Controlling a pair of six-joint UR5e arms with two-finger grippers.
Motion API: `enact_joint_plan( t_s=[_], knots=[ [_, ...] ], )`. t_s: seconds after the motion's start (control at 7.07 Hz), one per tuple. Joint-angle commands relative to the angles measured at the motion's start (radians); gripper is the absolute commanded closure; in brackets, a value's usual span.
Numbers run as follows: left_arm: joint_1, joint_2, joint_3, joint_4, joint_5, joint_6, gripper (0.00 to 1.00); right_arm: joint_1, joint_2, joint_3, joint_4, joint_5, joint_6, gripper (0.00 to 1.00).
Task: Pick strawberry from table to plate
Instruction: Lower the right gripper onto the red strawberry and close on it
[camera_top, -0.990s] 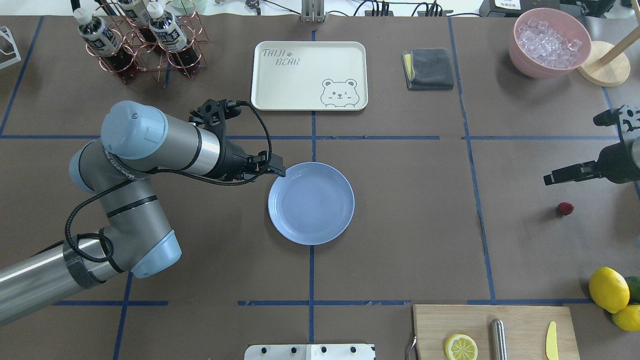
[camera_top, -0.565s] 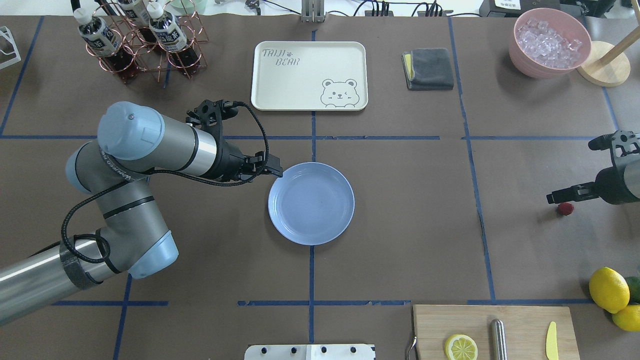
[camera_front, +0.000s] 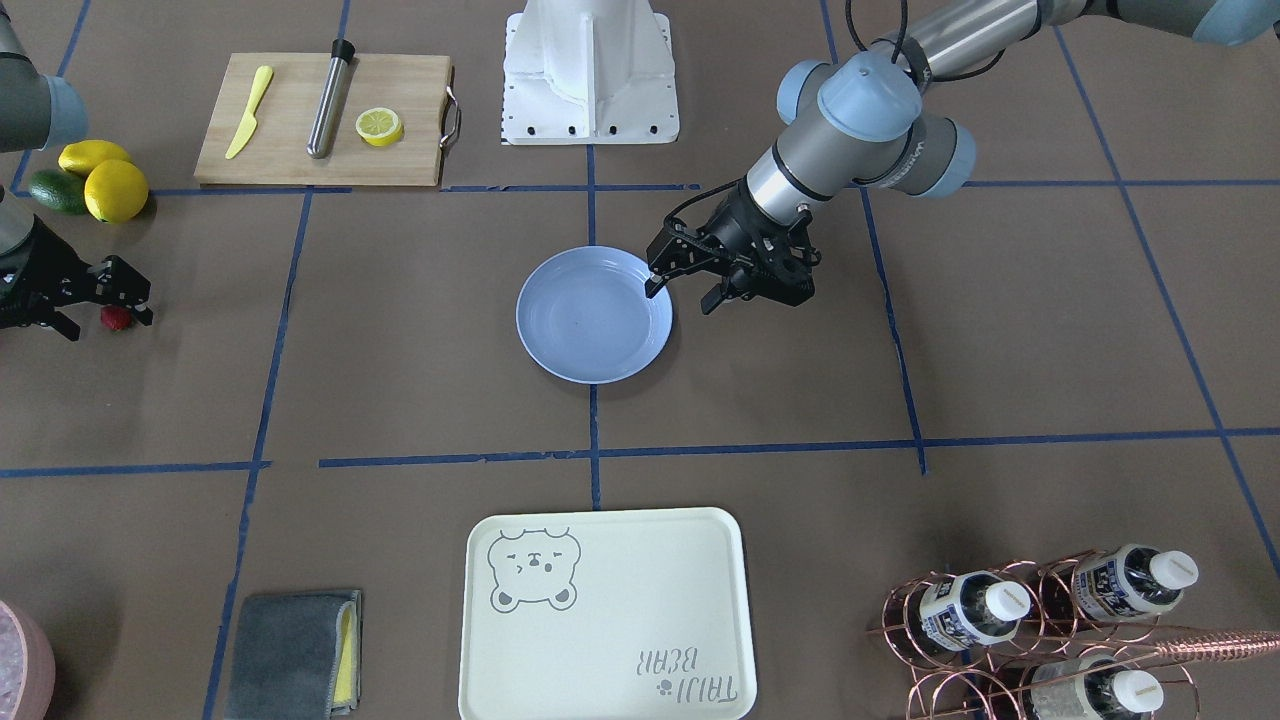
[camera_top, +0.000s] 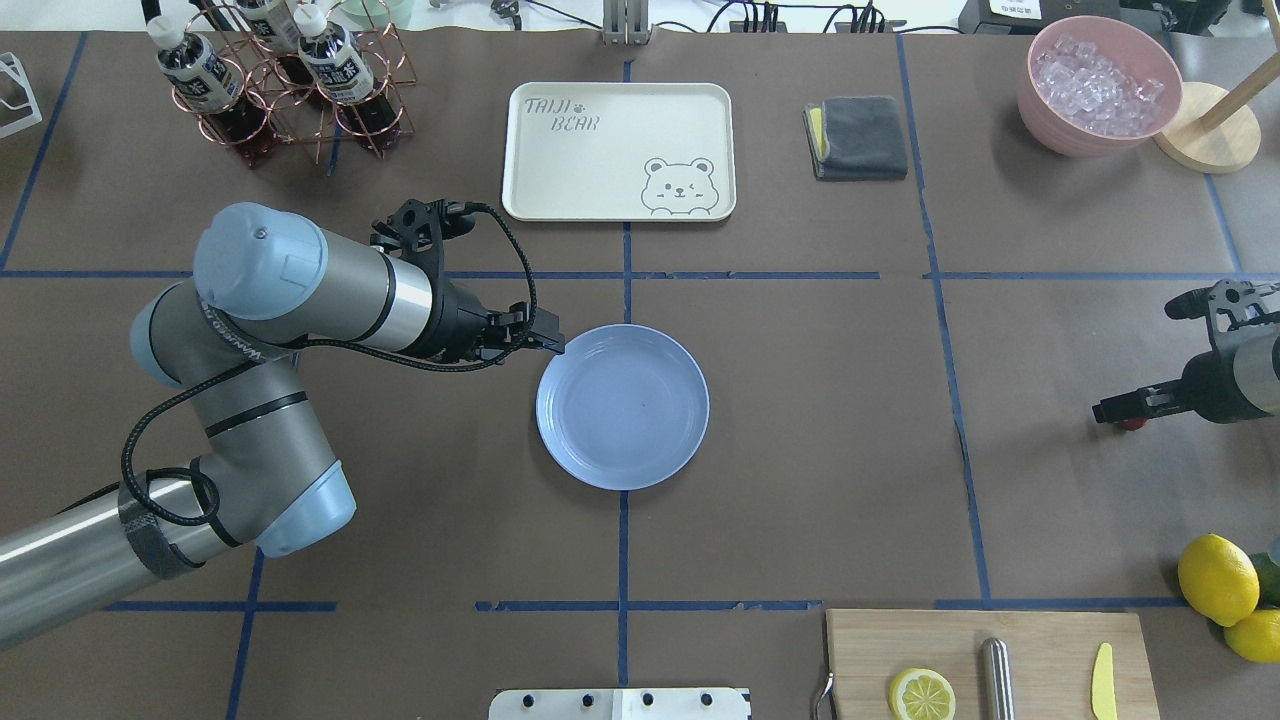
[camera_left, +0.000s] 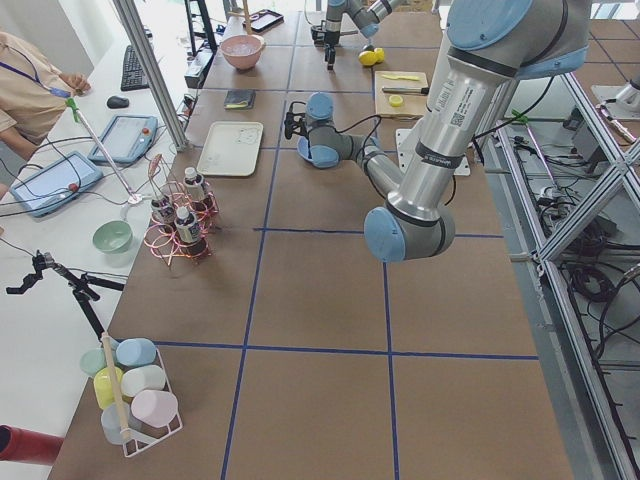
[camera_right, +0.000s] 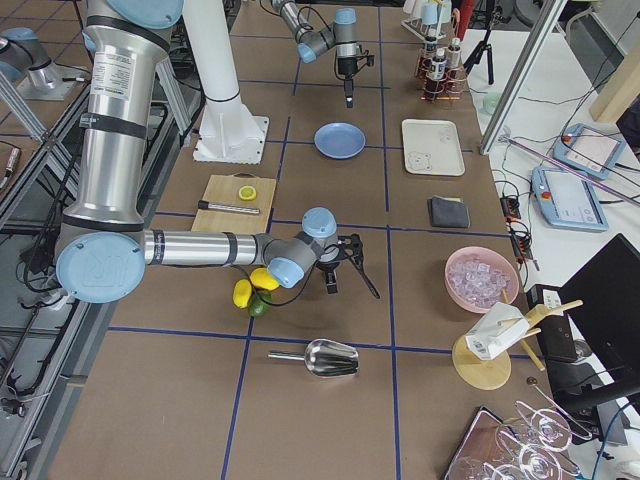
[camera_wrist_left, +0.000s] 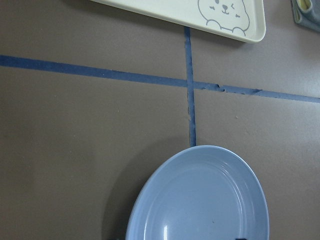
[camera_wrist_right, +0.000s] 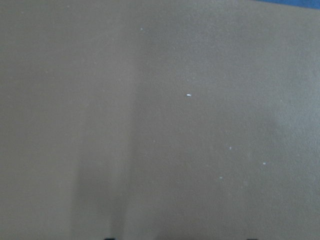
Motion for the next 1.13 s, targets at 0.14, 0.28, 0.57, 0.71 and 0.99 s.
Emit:
enact_joint_plan(
  t_s=[0.14,0.28,0.57,0.71,0.99],
  knots=[
    [-0.001,0.0,0.002,-0.001,0.0,0.0,0.17,0.0,0.0,0.008,0.001,0.015,-0.001,1.0],
    [-0.002,0.002,0.002,-0.003,0.0,0.0,0.17,0.002,-0.003,0.028,0.001,0.015,0.002,1.0],
    [-0.001,0.007,0.0,-0.003,0.0,0.0,0.17,0.003,-0.017,0.053,0.001,0.016,0.009,1.0],
    [-0.001,0.007,0.0,-0.003,0.0,0.0,0.17,0.003,-0.019,0.115,-0.014,0.018,0.017,1.0],
    [-0.01,0.017,-0.027,-0.003,0.002,0.0,0.17,-0.001,0.047,0.194,-0.053,0.03,0.205,1.0]
  ],
)
